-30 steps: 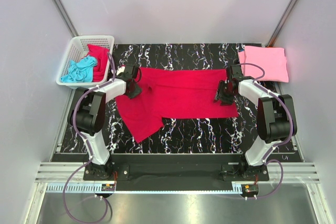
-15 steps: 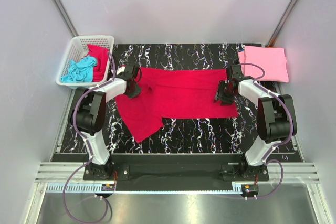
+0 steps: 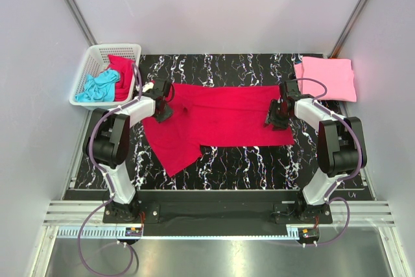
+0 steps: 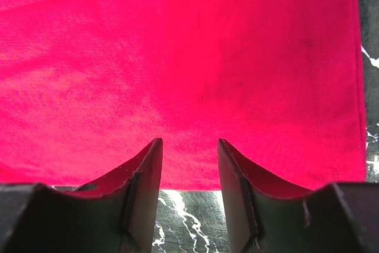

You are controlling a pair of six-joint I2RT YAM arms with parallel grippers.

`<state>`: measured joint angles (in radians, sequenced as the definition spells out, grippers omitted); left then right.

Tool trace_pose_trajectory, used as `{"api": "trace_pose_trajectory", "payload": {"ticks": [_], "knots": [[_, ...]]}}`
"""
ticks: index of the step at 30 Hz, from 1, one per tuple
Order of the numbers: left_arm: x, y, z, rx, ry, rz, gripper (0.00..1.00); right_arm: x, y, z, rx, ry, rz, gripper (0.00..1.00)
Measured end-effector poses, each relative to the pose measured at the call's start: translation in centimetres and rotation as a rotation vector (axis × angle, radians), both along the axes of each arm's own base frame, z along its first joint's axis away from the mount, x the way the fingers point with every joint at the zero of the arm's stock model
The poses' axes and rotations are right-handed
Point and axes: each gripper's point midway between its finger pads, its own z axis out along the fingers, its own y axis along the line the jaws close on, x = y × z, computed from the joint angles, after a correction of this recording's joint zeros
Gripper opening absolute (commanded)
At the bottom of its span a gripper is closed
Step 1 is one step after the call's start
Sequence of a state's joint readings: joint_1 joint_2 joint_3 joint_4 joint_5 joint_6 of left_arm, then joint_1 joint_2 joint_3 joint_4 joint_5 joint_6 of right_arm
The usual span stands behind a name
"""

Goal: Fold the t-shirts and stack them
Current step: Fold the tshirt

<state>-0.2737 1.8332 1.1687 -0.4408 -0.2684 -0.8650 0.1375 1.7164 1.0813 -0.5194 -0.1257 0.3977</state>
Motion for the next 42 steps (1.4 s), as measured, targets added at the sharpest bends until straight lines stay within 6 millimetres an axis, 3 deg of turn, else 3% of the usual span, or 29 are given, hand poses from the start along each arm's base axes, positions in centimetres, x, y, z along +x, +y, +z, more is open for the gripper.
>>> {"api": "trace_pose_trajectory", "payload": {"ticks": [9, 28, 42], "knots": [[-0.5, 0.2, -0.6, 0.014, 0.032, 0.002, 0.27, 0.0, 0.0, 0.0, 0.0, 0.0, 0.0, 0.49], [0.4, 0.0, -0.8, 0.014, 0.032, -0.001, 0.27, 0.0, 0.0, 0.0, 0.0, 0.0, 0.0, 0.49], [-0.6, 1.5, -0.8, 0.095, 0.07, 0.033, 0.27, 0.0, 0.0, -0.2, -0.001, 0.005, 0.0, 0.49]]}}
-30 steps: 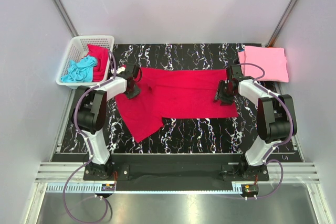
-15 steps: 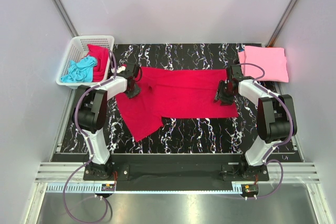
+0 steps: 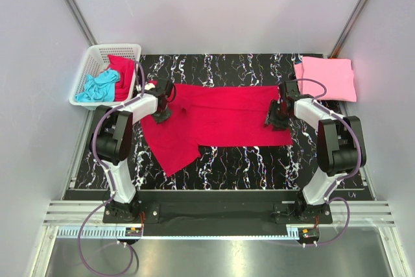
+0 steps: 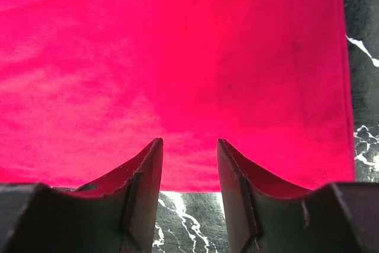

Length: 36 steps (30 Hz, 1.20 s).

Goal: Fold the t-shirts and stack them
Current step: Fold the tshirt

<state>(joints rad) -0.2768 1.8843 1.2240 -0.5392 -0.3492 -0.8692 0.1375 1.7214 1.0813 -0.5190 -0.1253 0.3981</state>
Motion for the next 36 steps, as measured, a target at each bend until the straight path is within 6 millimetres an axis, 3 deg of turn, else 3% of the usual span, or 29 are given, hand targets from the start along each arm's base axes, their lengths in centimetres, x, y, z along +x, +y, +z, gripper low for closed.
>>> {"api": "trace_pose_trajectory", "payload": {"ticks": [6, 16, 30, 36], "knots": [[-0.8, 1.0, 0.1, 0.05, 0.034, 0.014, 0.27, -0.3, 0.0, -1.9, -0.003, 0.057, -0.011, 0.47], [-1.3, 1.5, 0.1, 0.074, 0.05, 0.02, 0.29, -0.1, -0.3, -1.9, -0.018, 0.056, -0.05, 0.46], [-1.6, 3.7, 1.0, 0.163, 0.071, 0.057, 0.29, -0.2, -0.8, -1.9, -0.051, 0.063, -0.062, 0.46], [-1.5, 3.4, 0.9, 0.137, 0.068, 0.053, 0.29, -0.2, -0.8, -1.9, -0.052, 0.065, -0.062, 0.46]]}}
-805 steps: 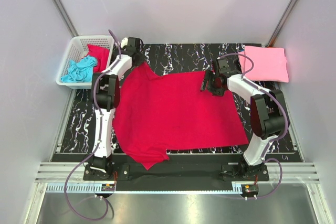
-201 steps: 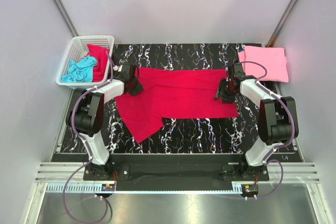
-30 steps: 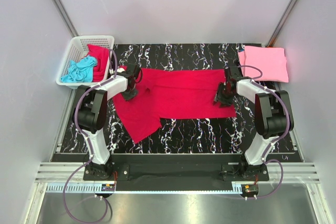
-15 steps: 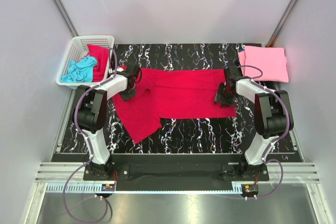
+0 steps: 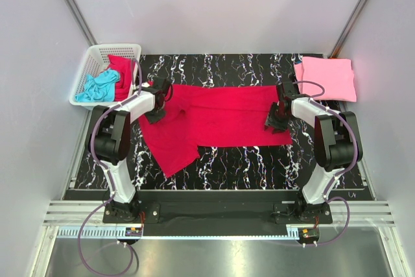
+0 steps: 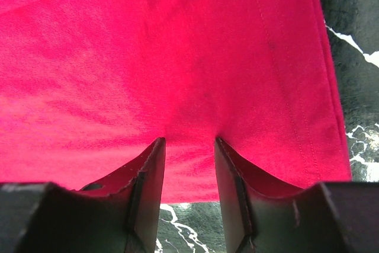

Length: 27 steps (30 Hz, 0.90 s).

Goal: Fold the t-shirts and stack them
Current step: Fold the tshirt

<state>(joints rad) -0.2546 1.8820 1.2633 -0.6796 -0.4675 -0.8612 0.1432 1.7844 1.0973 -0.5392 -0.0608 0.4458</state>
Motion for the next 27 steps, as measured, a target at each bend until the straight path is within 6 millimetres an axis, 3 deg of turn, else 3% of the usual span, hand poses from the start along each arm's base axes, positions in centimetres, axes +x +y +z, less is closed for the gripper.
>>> {"api": "trace_pose_trajectory", "payload": {"ticks": [13, 27], "knots": [[1.9, -3.4, 0.6, -0.181, -0.081, -0.077, 0.29, -0.1, 0.0, 0.0, -0.001, 0.004, 0.001, 0.45], [1.4, -3.5, -0.2, -0.188, -0.059, -0.075, 0.29, -0.1, 0.0, 0.0, -0.004, 0.004, 0.0, 0.45]]}}
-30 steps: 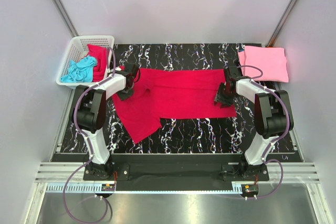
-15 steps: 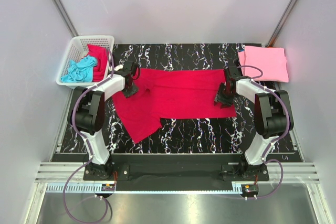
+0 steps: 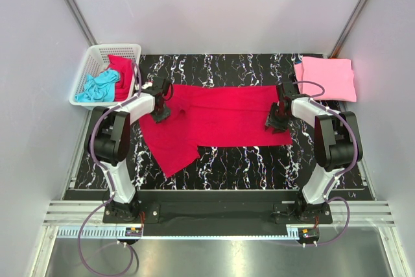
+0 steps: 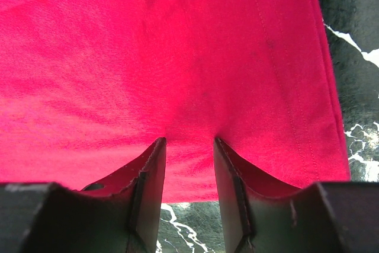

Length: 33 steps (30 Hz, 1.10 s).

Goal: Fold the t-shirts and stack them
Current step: Fold the tshirt

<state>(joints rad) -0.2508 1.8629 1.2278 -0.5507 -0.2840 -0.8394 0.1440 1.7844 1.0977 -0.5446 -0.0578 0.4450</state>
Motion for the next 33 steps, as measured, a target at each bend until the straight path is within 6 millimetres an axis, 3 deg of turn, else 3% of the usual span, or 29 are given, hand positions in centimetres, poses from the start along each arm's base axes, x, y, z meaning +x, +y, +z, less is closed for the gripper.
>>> {"api": "trace_pose_trajectory", "payload": {"ticks": [6, 9, 12, 14, 17, 26, 30, 33], "knots": [[-0.15, 0.12, -0.67, 0.006, 0.017, 0.005, 0.28, -0.02, -0.06, -0.01, -0.003, 0.001, -0.001, 0.45], [-0.14, 0.15, -0.67, 0.007, 0.016, 0.008, 0.2, -0.02, -0.07, -0.02, -0.004, 0.001, -0.001, 0.45], [-0.12, 0.22, -0.65, 0.01, 0.015, 0.011, 0.03, -0.03, -0.08, -0.02, -0.004, 0.001, -0.001, 0.45], [-0.11, 0.24, -0.65, 0.012, 0.014, 0.01, 0.0, -0.03, -0.08, -0.02, -0.004, 0.001, -0.001, 0.45], [-0.11, 0.24, -0.65, 0.013, 0.015, 0.009, 0.0, -0.03, -0.08, -0.02, -0.004, 0.001, -0.001, 0.45], [-0.14, 0.43, -0.44, 0.024, 0.012, 0.002, 0.12, -0.04, -0.07, -0.03, -0.005, 0.002, -0.001, 0.44], [-0.1, 0.67, 0.05, 0.035, 0.002, 0.002, 0.11, -0.05, 0.0, -0.03, -0.004, 0.002, 0.001, 0.44], [-0.08, 0.73, 0.17, 0.039, 0.0, 0.001, 0.0, -0.06, 0.02, -0.03, -0.005, 0.002, 0.002, 0.44]]}}
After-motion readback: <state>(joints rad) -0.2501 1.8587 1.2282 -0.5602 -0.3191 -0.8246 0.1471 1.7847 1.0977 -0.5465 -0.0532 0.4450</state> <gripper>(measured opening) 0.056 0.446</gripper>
